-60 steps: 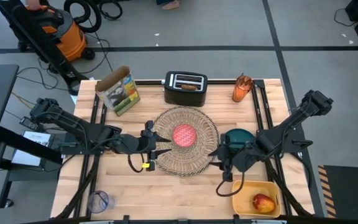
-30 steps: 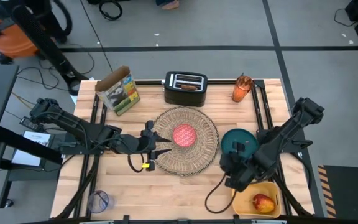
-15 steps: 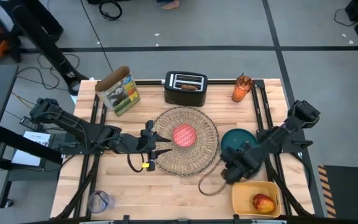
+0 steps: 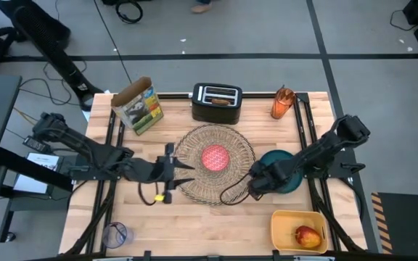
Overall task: Arrange a breakfast setting
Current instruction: Put the plate on the place mat
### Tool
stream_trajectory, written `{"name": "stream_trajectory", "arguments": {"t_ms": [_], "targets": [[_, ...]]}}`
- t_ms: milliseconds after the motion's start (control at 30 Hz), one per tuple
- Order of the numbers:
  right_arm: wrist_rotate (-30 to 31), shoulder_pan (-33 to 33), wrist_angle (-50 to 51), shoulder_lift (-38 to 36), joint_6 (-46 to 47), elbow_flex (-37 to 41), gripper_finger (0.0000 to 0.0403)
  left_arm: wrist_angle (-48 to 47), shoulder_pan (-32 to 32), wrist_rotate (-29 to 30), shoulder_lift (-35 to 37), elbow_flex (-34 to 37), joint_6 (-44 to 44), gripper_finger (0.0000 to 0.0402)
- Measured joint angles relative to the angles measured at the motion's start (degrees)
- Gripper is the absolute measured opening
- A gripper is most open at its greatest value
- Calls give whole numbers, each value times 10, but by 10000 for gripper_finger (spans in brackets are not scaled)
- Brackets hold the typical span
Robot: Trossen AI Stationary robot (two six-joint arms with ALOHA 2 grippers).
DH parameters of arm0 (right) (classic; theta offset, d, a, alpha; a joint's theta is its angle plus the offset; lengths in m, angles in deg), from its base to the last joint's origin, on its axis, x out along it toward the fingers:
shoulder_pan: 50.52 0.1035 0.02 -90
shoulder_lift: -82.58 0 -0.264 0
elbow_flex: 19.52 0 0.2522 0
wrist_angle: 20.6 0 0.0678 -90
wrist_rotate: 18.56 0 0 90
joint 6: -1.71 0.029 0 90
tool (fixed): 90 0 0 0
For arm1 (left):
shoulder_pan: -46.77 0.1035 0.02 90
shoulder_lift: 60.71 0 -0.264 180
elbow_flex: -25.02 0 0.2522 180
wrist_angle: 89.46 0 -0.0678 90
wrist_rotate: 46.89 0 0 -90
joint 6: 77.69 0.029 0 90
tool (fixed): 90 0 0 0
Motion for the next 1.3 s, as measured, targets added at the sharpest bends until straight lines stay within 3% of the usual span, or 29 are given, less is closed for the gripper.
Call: {"name": "stream_trajectory", "arguments": {"t_ms": [133, 300, 467, 667, 833, 1100, 1300], "targets": [[-7, -1, 1, 26, -7, 2, 125, -14, -7, 1, 26, 0, 6, 153], [-7, 1, 23, 40, -8, -3, 68, -34, -7, 1, 48, 0, 17, 153], [17, 16, 118, 36, 1, -49, 11, -58, -7, 1, 67, 0, 20, 153], [20, 26, 235, 28, -34, -153, 11, -97, -8, 1, 90, 0, 16, 153], [38, 41, 247, 28, -93, -227, 11, -142, -7, 0, 102, 1, 4, 153], [86, 91, 201, 28, -220, -305, 11, -162, -4, 0, 111, 1, 2, 153], [100, 127, 120, 35, -298, -309, 11, -167, 7, 0, 128, 1, -6, 153]]}}
